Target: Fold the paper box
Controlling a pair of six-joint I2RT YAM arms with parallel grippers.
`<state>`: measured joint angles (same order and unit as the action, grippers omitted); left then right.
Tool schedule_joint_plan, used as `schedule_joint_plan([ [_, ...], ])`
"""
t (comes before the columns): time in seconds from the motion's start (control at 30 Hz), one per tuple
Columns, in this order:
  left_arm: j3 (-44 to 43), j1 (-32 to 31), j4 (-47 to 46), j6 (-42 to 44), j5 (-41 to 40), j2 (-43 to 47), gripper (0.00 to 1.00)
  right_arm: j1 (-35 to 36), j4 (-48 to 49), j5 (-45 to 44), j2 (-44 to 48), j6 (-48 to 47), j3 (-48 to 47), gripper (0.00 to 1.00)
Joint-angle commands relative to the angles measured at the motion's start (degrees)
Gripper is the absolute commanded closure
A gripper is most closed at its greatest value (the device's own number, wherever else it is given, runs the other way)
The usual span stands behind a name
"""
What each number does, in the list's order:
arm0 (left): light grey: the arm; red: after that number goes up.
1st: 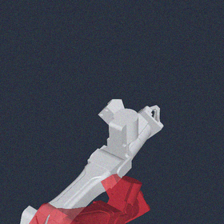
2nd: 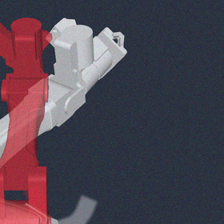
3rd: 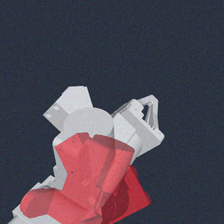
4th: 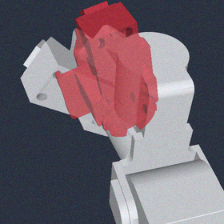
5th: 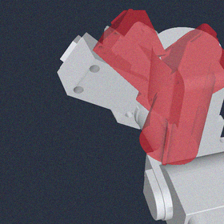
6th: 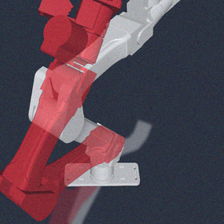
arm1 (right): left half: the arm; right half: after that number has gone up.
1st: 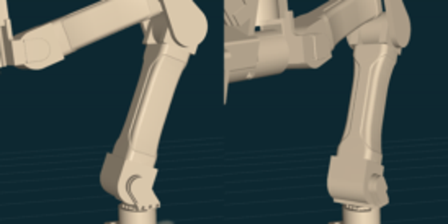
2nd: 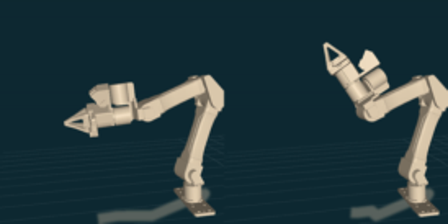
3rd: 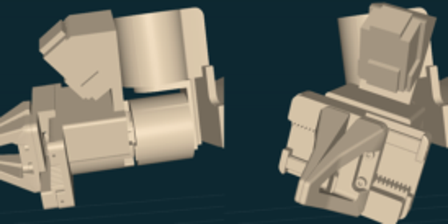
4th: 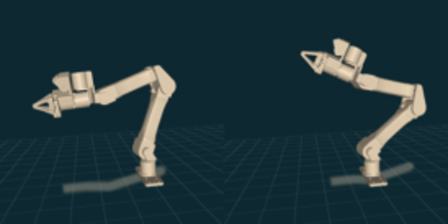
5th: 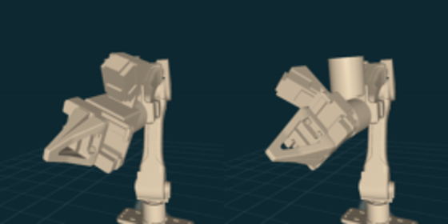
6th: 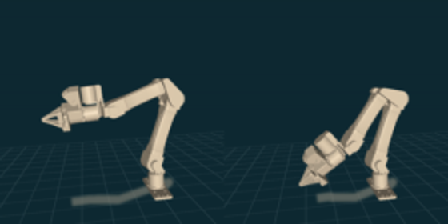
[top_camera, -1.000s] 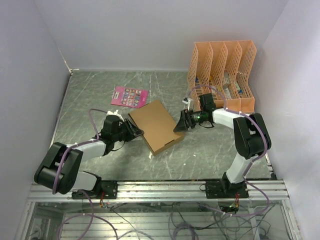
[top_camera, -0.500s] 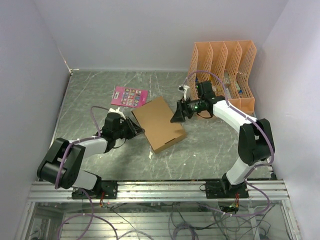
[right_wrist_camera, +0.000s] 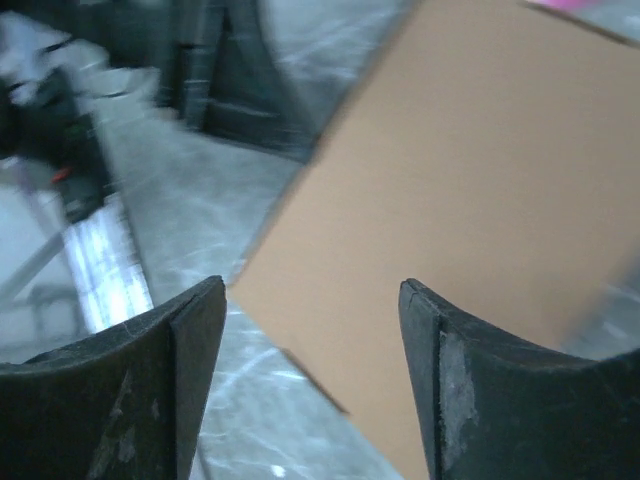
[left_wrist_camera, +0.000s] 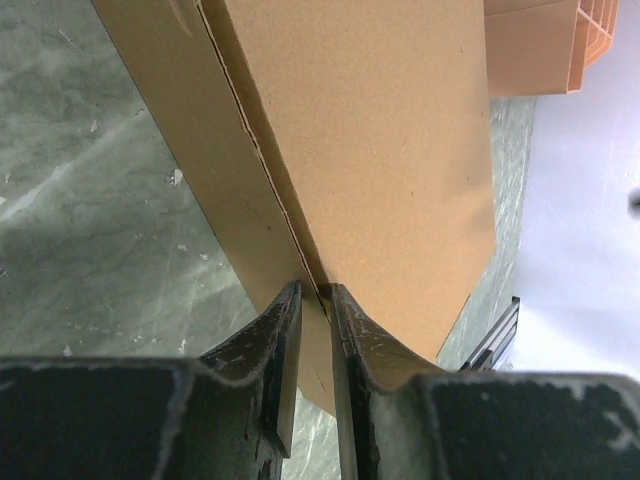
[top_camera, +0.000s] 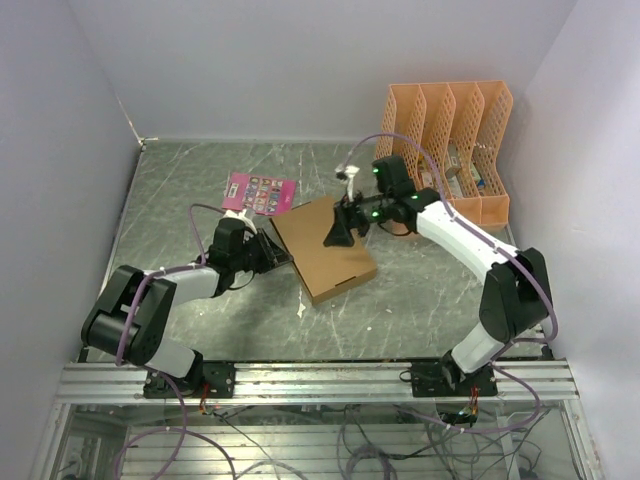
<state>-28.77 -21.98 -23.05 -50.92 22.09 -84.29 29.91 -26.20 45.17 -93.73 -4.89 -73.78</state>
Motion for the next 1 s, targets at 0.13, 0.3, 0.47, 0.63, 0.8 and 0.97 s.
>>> schedule_joint_plan([
  [0.13, -0.7, -0.4, 2.1, 2.4, -0.4, -2.4, 0.72, -8.8, 11.0, -14.6, -1.7, 2.5, 9.3, 0.14],
  [0.3, -1.2, -0.4, 2.0, 2.5, -0.1, -3.0, 0.72, -9.4, 11.8, -14.9, -7.1, 5.4, 8.9, 0.14],
  [0.47, -2.2, -0.4, 3.3, 3.6, 0.3, -3.6, 0.72, -9.2, 11.5, -9.5, -6.9, 7.2, 8.4, 0.21],
  [0.63, -3.3, -0.5, 2.9, 3.7, 1.7, -4.8, 0.72, -7.0, 7.8, -7.3, -2.8, 7.2, 6.3, 0.25],
  [0.8, -5.5, -1.1, 4.6, 4.0, 1.6, -4.6, 0.71, -3.1, 4.9, -7.1, 0.4, 8.3, 3.9, 0.27],
  [0.97, -8.0, -1.4, 7.5, 5.3, 1.0, -4.2, 0.70, 1.7, 2.9, -9.7, 3.2, 9.0, 0.2, 0.27],
])
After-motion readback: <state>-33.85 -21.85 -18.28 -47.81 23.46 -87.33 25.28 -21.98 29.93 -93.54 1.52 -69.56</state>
